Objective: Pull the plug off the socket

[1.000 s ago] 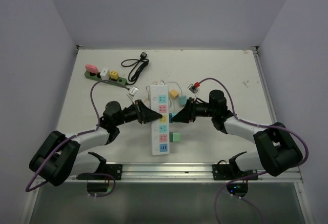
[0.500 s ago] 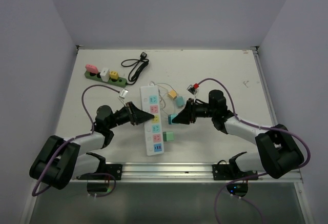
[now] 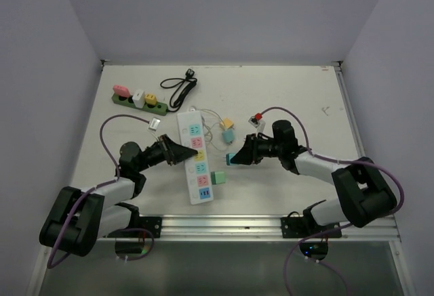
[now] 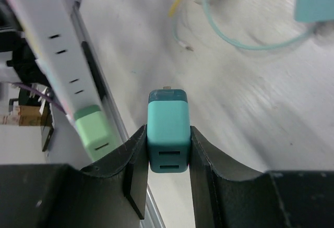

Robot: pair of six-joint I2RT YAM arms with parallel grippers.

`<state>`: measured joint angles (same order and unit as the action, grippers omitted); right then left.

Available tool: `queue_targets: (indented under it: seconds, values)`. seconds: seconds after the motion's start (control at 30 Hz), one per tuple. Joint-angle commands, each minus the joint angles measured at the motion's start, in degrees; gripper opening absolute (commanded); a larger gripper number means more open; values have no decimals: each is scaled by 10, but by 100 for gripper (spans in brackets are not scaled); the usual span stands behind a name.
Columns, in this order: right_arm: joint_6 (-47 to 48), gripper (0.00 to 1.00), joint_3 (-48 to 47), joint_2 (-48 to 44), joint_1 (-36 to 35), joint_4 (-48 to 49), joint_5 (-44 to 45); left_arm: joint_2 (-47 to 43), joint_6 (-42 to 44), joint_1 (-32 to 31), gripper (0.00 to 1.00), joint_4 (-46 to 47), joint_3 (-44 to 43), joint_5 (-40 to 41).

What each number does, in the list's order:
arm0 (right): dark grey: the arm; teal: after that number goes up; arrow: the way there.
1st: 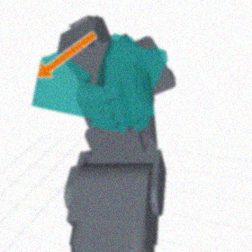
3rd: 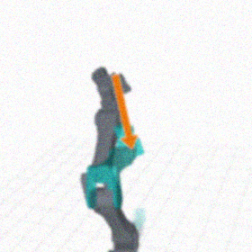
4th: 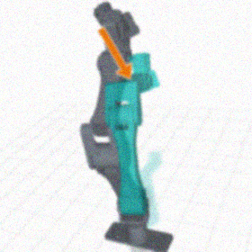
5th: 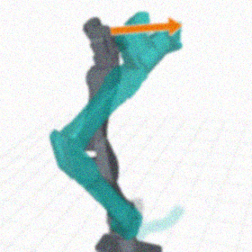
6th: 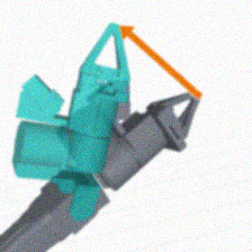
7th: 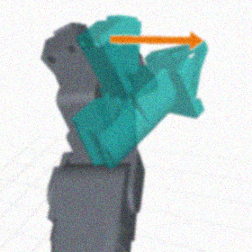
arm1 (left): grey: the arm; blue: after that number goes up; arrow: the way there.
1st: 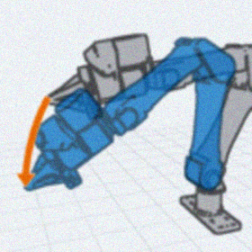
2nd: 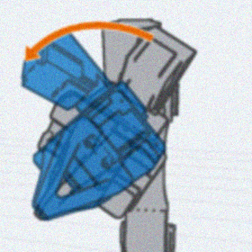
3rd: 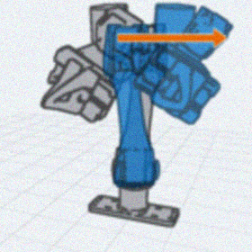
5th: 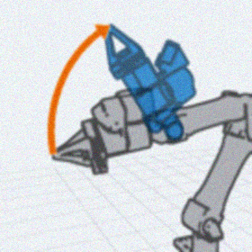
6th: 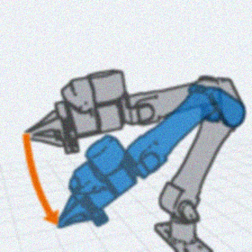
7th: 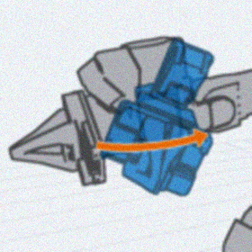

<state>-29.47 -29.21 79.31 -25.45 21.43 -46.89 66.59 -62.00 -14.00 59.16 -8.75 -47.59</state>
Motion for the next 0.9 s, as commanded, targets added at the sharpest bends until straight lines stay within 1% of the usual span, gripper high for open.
queue_targets:
  seconds: [0.0,0.1,0.2,0.27,0.33,0.37,0.43,0.47,0.5,0.57,0.6,0.67,0.7,0.73,0.8,0.87]
  values:
    - [6,1,-23,35,1,-33,50,-18,-7,6,0,75,-7,-7]
    - [-14,3,-24,70,1,-21,67,-17,-7,6,0,74,-6,-4]
    - [-32,8,-30,105,1,-13,85,-17,-5,6,0,69,-6,-3]
    - [-45,15,-33,127,2,-7,95,-16,-4,6,0,68,-6,-3]
    - [-49,25,-33,132,5,-9,107,-15,-5,6,0,68,-5,-4]
    - [-49,35,-32,130,6,-13,122,-15,-4,6,0,67,-4,-3]
    - [-47,43,-31,125,12,-37,143,-15,-4,6,0,68,-2,-4]
    - [-44,49,-31,113,16,-46,152,-15,-4,6,0,68,-2,-2]
    - [-41,51,-30,107,20,-55,173,-13,-4,6,0,68,-1,-2]
    - [-39,58,-26,90,30,-82,196,-12,-4,6,0,68,0,-2]
    - [-38,67,-23,65,32,-90,221,-9,-6,6,0,69,0,-3]
    - [-28,73,-22,38,34,-122,251,-9,-6,6,0,74,0,-4]
    - [-25,76,-22,7,34,-132,261,-8,-6,6,0,74,0,-4]
    - [-21,77,-23,-6,34,-146,271,-8,-8,6,0,74,0,-4]
    - [-8,79,-23,-43,34,-154,263,-7,-8,6,0,75,-1,-4]
    - [1,81,-21,-61,32,-146,212,-6,-8,6,0,77,-2,-3]
